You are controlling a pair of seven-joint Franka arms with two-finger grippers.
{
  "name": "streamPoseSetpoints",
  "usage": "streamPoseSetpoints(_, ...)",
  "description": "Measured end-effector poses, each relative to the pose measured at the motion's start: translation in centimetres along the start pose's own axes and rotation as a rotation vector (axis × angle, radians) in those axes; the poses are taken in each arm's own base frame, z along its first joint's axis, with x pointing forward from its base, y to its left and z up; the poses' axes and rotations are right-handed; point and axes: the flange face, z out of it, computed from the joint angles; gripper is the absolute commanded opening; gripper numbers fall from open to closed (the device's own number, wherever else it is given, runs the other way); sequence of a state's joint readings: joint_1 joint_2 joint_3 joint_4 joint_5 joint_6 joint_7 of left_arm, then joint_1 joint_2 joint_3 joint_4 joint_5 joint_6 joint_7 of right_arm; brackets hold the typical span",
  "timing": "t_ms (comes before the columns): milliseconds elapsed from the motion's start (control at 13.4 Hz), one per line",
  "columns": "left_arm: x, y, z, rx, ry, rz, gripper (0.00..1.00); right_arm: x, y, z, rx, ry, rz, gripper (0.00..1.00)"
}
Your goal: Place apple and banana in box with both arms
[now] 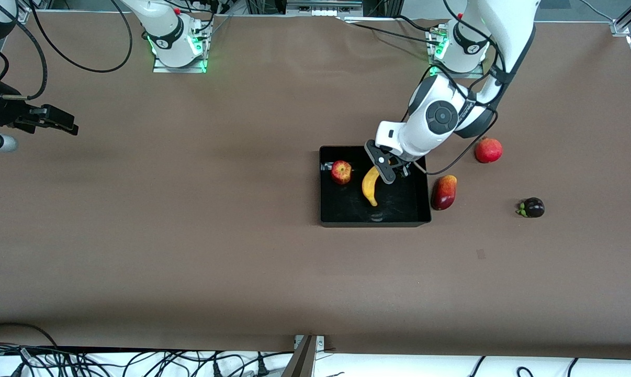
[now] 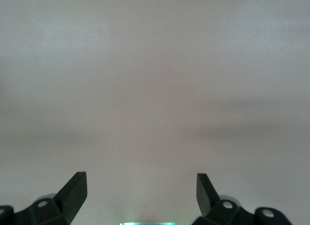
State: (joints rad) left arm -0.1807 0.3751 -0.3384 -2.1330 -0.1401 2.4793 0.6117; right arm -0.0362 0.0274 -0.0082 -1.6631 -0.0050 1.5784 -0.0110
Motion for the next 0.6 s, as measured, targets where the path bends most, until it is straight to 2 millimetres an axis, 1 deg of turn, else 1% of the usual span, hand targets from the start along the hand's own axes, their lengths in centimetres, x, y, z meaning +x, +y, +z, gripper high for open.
streamPoseSetpoints(149,-0.2,-0.6,0.9,0.003,0.004,-0.003,0.00,0.0,0.0,0.0,0.000,0.000,0.000,1.00)
streamPoseSetpoints(223,-0.3,-0.9,1.0,0.007,0.007,-0.005,0.29,0.0,0.0,0.0,0.000,0.000,0.000,1.00)
streamPoseSetpoints(298,-0.3,-1.1,1.1,0.009,0.008,-0.008,0.99,0.0,0.0,0.0,0.000,0.000,0.000,1.00)
streamPoseSetpoints(447,-0.6,-1.7,1.0,0.013,0.008,-0.019,1.00,0.0,0.0,0.0,0.000,0.000,0.000,1.00)
streamPoseSetpoints(595,-1.0,-3.1,0.1,0.027,0.019,-0.041,1.00,0.0,0.0,0.0,0.000,0.000,0.000,1.00)
